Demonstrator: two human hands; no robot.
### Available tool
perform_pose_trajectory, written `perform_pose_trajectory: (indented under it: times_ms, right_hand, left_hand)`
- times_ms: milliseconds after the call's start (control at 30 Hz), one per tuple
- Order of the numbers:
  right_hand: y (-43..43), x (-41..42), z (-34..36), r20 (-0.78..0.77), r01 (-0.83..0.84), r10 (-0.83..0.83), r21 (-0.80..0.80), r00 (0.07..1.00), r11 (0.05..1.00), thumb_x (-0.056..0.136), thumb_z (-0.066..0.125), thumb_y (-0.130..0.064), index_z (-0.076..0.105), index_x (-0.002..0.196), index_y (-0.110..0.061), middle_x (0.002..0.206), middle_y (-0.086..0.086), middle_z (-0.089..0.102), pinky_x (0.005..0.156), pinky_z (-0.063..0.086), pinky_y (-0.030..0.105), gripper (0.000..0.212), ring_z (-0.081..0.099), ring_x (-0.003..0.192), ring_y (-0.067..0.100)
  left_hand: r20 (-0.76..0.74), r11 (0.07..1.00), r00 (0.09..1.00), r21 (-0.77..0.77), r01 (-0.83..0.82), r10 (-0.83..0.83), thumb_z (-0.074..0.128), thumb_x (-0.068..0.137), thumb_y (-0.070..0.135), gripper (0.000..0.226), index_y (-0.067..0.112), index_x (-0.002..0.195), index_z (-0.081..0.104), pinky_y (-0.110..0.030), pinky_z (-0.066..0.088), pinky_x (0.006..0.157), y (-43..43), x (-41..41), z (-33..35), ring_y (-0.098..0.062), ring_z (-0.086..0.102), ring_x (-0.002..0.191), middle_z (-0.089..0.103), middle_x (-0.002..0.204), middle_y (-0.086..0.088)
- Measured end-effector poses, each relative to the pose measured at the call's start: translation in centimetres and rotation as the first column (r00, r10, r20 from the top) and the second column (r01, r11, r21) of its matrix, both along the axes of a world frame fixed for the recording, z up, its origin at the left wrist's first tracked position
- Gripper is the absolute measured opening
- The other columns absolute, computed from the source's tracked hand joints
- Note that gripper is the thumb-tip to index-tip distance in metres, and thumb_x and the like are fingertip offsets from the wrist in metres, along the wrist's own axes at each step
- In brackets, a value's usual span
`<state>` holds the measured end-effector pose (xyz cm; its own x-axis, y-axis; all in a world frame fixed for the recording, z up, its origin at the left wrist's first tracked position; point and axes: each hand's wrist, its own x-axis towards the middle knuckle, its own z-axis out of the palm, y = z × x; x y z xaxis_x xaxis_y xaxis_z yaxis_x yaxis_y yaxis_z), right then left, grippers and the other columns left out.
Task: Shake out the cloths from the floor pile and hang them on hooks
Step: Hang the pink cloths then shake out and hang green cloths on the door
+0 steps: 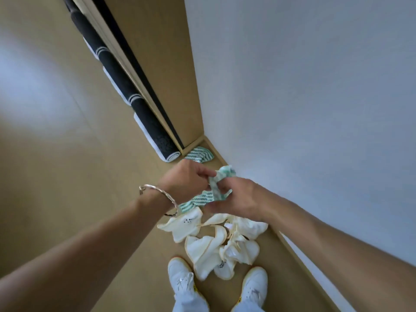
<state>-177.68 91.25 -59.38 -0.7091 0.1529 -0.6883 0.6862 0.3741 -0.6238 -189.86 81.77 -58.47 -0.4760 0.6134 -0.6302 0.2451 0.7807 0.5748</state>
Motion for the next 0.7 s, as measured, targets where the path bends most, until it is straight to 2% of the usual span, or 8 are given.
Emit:
perform_pose_trajectory:
  times_ms: [100,167,267,333,400,500,600,700]
  right_hand:
    - [1.1,-0.6,10.4,-0.065,-0.081,0.094,0.177,0.993,0.981,0.095,0.048,-0.042,0.065,0.103,-0.018,0.103,0.004,0.064,0.079,0.048,0.032,0.03,0.06,0.092,0.018]
    - [1.5,-0.9,17.3,-0.081,-0.12,0.145,0.258,0.986,0.959,0.097,0.043,-0.034,0.062,0.089,-0.016,0.096,0.004,0.063,0.075,0.045,0.031,0.027,0.058,0.088,0.019]
    - [1.9,-0.9,27.1,-0.086,-0.179,0.226,0.37,0.97,0.912,0.097,0.043,-0.033,0.052,0.075,-0.021,0.084,0.0,0.055,0.069,0.039,0.029,0.026,0.053,0.082,0.018]
    - [1.8,-0.4,32.8,-0.13,-0.166,0.238,0.409,0.963,0.897,0.095,0.044,-0.034,0.052,0.075,-0.015,0.079,0.001,0.055,0.067,0.038,0.033,0.029,0.051,0.076,0.019]
    - [1.4,0.7,37.7,-0.207,-0.099,0.208,0.441,0.956,0.892,0.093,0.046,-0.03,0.052,0.075,-0.01,0.075,0.002,0.055,0.061,0.036,0.033,0.028,0.047,0.068,0.018]
    - [0.7,2.9,43.3,-0.273,-0.014,0.168,0.487,0.947,0.873,0.091,0.046,-0.026,0.049,0.073,-0.012,0.068,-0.001,0.049,0.058,0.032,0.031,0.023,0.041,0.062,0.016]
    - [0.0,5.5,46.9,-0.304,0.097,0.056,0.467,0.951,0.879,0.088,0.046,-0.023,0.044,0.07,-0.012,0.066,-0.002,0.045,0.061,0.032,0.032,0.021,0.037,0.062,0.015]
    - [-0.3,8.4,49.2,-0.387,0.315,-0.174,0.338,0.906,0.887,0.089,0.046,-0.021,0.05,0.077,-0.004,0.073,0.002,0.05,0.068,0.044,0.033,0.022,0.047,0.067,0.015]
  left_hand:
    - [-0.268,0.97,0.933,-0.024,0.243,-0.24,0.054,0.086,0.015,0.028,0.026,0.105,0.071,-0.005,0.037,0.065,0.7,-0.6,11.2,-0.009,0.063,0.088,0.069,0.099,0.01]
    - [-0.458,0.913,0.805,-0.039,0.405,-0.377,0.056,0.087,0.023,0.023,0.026,0.107,0.068,-0.013,0.04,0.075,0.5,-0.7,17.9,-0.011,0.059,0.098,0.064,0.102,0.009]
    - [-0.643,0.858,0.64,-0.053,0.511,-0.421,0.059,0.084,0.032,0.016,0.025,0.096,0.067,-0.028,0.045,0.08,-0.4,-0.7,26.5,-0.015,0.053,0.099,0.056,0.1,0.005]
    - [-0.683,0.854,0.612,-0.033,0.519,-0.398,0.056,0.083,0.026,0.012,0.022,0.092,0.062,-0.029,0.045,0.078,-1.2,-0.1,31.3,-0.016,0.052,0.094,0.056,0.096,0.005]
    - [-0.694,0.877,0.623,-0.024,0.48,-0.36,0.049,0.081,0.018,0.007,0.023,0.086,0.051,-0.029,0.042,0.067,-2.0,0.9,34.7,-0.02,0.051,0.079,0.052,0.081,0.006]
    - [-0.704,0.866,0.613,-0.004,0.501,-0.358,0.044,0.082,0.018,0.01,0.024,0.084,0.036,-0.03,0.037,0.058,-3.2,1.6,37.3,-0.026,0.048,0.068,0.044,0.068,0.006]
    - [-0.707,0.811,0.582,0.02,0.584,-0.401,0.044,0.084,0.021,0.006,0.022,0.089,0.044,-0.03,0.037,0.058,-3.2,1.7,39.7,-0.027,0.056,0.073,0.051,0.072,0.004]
    - [-0.738,0.729,0.496,0.007,0.684,-0.458,0.041,0.086,0.023,0.011,0.02,0.076,0.044,-0.028,0.036,0.058,-2.5,2.2,42.0,-0.024,0.057,0.072,0.05,0.066,0.004]
